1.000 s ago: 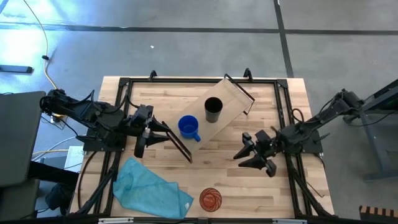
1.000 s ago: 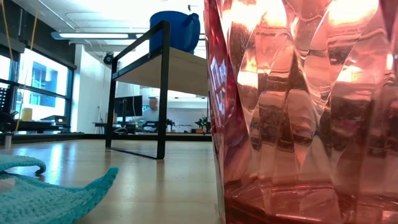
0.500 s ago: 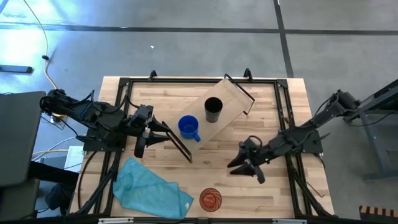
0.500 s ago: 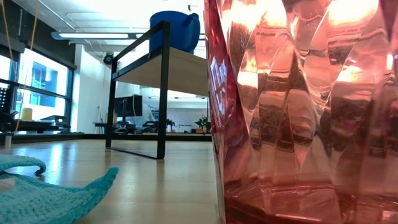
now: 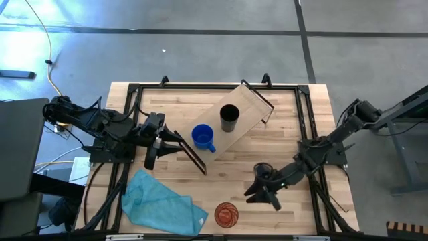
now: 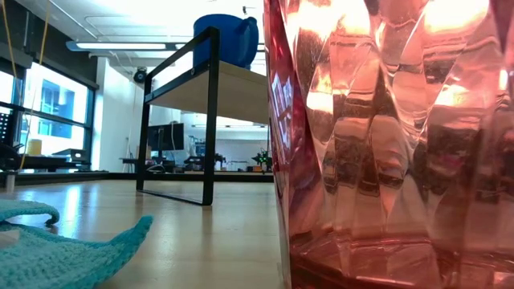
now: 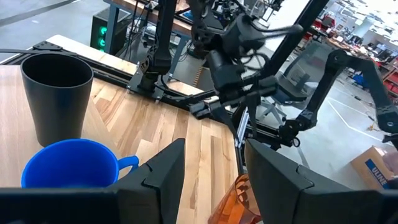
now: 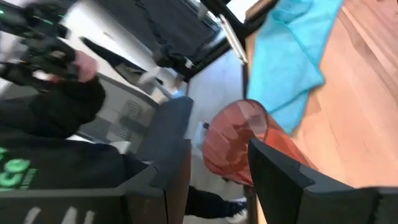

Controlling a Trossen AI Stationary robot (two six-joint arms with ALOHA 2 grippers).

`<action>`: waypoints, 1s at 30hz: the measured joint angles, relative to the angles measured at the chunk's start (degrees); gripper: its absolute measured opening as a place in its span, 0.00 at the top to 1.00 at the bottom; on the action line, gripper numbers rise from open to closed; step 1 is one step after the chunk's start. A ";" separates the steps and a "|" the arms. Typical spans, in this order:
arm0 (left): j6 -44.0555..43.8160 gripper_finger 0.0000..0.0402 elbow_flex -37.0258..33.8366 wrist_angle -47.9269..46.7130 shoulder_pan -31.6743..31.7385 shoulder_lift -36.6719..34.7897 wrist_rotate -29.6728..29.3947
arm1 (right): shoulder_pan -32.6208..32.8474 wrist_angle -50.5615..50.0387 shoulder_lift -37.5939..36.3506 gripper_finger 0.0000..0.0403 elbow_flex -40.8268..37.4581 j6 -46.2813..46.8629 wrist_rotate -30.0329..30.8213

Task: Stack small to large cups/mugs on shelf
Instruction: Put the brown cup on the shelf

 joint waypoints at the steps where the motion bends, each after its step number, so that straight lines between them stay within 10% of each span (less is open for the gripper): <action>1: 0.00 0.61 0.00 -0.02 0.01 0.00 0.00 | 0.06 -2.16 1.16 0.63 1.64 -0.05 0.17; 13: 0.00 0.61 0.01 0.00 -0.01 0.00 0.02 | -0.48 -35.52 16.11 0.63 28.56 -7.95 0.17; 30: 0.00 0.61 0.01 0.00 -0.03 0.00 0.76 | -1.76 -37.15 20.05 0.63 29.89 2.03 -0.84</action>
